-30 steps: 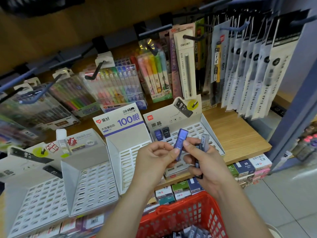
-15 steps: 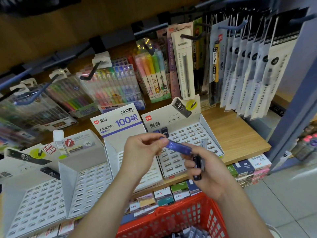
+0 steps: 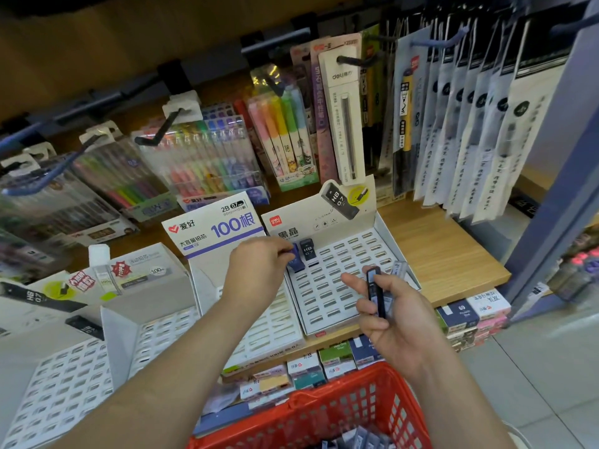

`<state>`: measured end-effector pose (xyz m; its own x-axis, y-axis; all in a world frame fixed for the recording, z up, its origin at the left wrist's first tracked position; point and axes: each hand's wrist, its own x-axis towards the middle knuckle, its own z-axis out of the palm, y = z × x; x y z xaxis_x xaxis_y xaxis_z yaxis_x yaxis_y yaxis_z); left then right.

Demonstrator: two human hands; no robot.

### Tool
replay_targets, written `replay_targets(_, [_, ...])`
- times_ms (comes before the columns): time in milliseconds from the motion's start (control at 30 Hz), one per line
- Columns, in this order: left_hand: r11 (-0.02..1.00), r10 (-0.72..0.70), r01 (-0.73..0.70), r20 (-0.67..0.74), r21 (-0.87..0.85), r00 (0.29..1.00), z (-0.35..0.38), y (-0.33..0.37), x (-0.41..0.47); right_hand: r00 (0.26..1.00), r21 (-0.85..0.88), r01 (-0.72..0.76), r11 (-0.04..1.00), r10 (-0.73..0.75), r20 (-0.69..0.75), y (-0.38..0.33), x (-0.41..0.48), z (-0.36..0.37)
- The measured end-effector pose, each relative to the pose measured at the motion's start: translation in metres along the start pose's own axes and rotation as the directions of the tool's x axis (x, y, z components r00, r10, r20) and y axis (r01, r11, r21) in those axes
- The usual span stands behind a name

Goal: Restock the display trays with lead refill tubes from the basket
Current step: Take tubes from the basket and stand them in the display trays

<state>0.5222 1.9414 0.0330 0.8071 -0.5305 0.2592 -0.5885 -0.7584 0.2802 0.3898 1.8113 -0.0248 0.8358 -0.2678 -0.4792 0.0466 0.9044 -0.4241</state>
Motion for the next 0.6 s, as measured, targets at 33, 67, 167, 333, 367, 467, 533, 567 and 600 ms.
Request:
replay_targets(33, [1.000, 0.016, -0.016, 0.013, 0.020, 1.000, 0.001, 0.000, 0.001, 1.000, -0.015, -0.005, 1.000, 0.005, 0.001, 0.001, 0.000, -0.001])
replay_targets(67, [0.999, 0.024, -0.025, 0.025, 0.038, 0.999, 0.001, -0.001, 0.003, 1.000, -0.028, -0.011, 1.000, 0.011, 0.004, 0.001, 0.000, -0.001])
replay_targets(167, [0.995, 0.053, -0.059, 0.068, 0.085, 0.996, 0.002, -0.005, 0.008, 1.000, -0.055, -0.016, 0.998, 0.016, 0.004, 0.002, -0.001, -0.002])
replay_targets(333, [0.983, 0.129, -0.133, 0.045, 0.126, 0.991, 0.011, -0.011, 0.011, 1.000, -0.036, -0.012, 0.999, 0.012, 0.015, 0.003, -0.003, -0.001])
replay_targets(367, [0.982, 0.136, -0.139, 0.030, 0.129, 0.990, 0.012, -0.011, 0.011, 1.000, -0.040, -0.012, 0.999, 0.013, 0.015, 0.004, -0.003, -0.002])
replay_targets(467, [0.973, 0.081, -0.089, 0.044, 0.212, 0.996, 0.017, -0.005, 0.011, 1.000, -0.065, -0.014, 0.998, 0.014, 0.004, 0.004, -0.004, -0.002])
replay_targets(533, [0.961, 0.051, -0.059, 0.038, 0.271, 0.998, 0.018, -0.001, 0.012, 1.000, -0.085, -0.004, 0.996, 0.003, -0.010, 0.004, -0.005, -0.002])
replay_targets(567, [0.953, 0.045, -0.055, 0.042, 0.298, 0.998, 0.018, 0.000, 0.012, 1.000, -0.097, 0.002, 0.995, -0.004, -0.017, 0.004, -0.005, -0.001])
replay_targets(600, [0.945, 0.046, -0.059, 0.049, 0.321, 0.998, 0.018, 0.000, 0.012, 1.000, -0.110, 0.008, 0.994, -0.011, -0.021, 0.004, -0.006, 0.000])
